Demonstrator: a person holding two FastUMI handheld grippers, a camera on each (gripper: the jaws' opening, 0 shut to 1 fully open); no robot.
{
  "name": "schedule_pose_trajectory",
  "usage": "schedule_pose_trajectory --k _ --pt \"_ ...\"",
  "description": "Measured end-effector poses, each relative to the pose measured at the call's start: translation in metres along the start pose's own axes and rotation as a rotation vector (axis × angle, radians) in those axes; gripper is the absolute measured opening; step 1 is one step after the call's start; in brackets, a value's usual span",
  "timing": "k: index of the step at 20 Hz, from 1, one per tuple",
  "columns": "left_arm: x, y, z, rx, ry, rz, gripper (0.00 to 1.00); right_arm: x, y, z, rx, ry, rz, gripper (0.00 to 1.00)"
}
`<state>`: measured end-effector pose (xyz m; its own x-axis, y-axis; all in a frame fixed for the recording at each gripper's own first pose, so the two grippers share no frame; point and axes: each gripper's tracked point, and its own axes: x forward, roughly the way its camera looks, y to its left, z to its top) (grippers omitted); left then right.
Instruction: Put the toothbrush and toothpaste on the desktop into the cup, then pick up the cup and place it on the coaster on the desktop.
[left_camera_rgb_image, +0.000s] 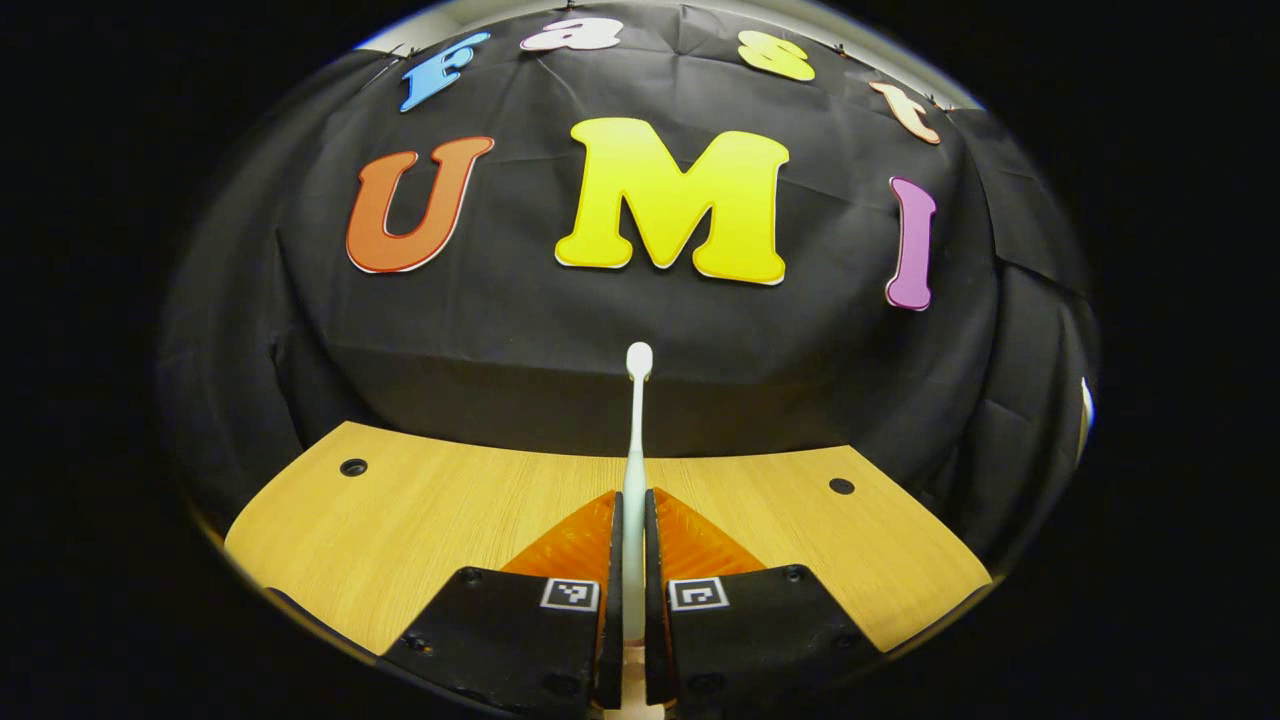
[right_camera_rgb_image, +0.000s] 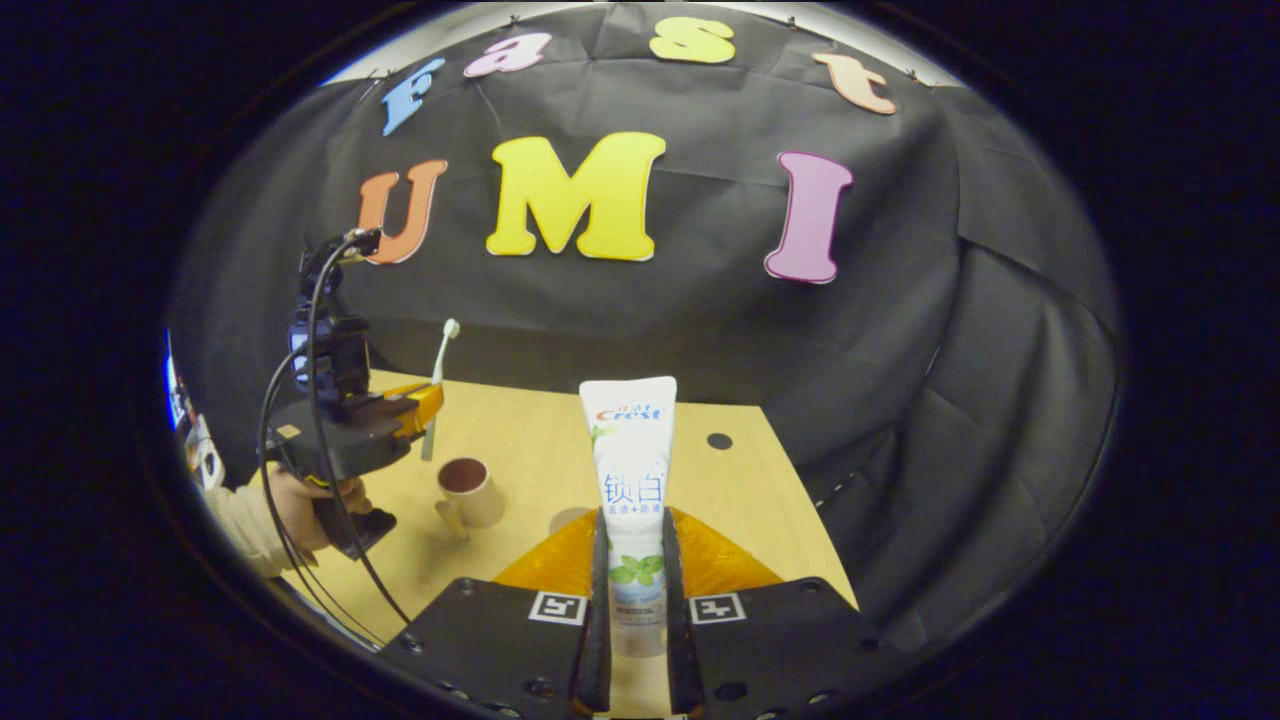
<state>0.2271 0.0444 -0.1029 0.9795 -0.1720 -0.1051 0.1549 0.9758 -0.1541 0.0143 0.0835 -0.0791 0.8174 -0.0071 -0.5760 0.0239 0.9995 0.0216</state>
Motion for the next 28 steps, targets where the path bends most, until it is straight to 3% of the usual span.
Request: schedule_pose_trajectory --k 6,10,14,16,17,22,28 --pt "0.016 0.002 -0.031 -0.029 0.030 -0.005 0.12 -0.002 -0.011 -0.022 -0.008 0.059 -0.054 0.20" --pt "0.013 -0.008 -0.037 -0.027 0.038 -0.049 0.16 -0.001 -0.012 -0.029 0.016 0.081 -0.057 0.23" --pt "0.002 -0.008 -0.048 -0.043 0.092 -0.057 0.47 -0.001 -0.006 -0.030 0.022 0.087 -0.038 0.22" --pt "-0.011 -0.006 -0.048 -0.054 0.103 -0.046 0.77 0.002 0.001 -0.028 0.025 0.081 -0.020 0.22" --pt "-0.018 -0.004 -0.047 -0.055 0.106 -0.044 0.76 0.003 0.005 -0.026 0.026 0.075 -0.008 0.22" --pt "-0.069 0.017 -0.032 -0.037 0.078 -0.001 0.97 0.021 0.042 -0.001 0.056 0.029 0.095 0.25" --pt "-0.137 0.052 -0.018 -0.036 0.056 0.106 0.99 0.068 0.126 0.046 0.055 -0.052 0.281 0.23"
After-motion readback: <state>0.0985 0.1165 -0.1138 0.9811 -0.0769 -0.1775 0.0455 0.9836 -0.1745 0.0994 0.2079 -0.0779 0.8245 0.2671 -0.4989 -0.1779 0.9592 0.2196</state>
